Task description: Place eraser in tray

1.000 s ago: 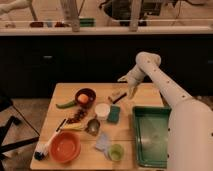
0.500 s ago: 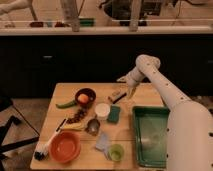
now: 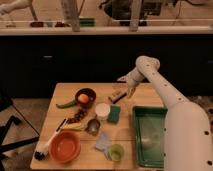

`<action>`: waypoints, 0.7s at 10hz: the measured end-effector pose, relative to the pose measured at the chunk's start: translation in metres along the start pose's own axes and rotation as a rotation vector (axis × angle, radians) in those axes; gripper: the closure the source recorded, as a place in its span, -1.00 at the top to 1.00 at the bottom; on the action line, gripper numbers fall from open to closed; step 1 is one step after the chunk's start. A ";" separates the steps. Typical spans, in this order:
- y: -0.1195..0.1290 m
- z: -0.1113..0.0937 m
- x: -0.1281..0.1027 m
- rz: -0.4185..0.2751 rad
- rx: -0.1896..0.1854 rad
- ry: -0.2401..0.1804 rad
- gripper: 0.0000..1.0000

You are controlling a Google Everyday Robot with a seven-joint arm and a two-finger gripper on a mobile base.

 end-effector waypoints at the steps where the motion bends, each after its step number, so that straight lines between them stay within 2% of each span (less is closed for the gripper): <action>1: 0.000 0.004 0.003 0.004 -0.005 -0.001 0.60; 7: 0.000 0.024 0.023 0.035 -0.043 -0.009 0.60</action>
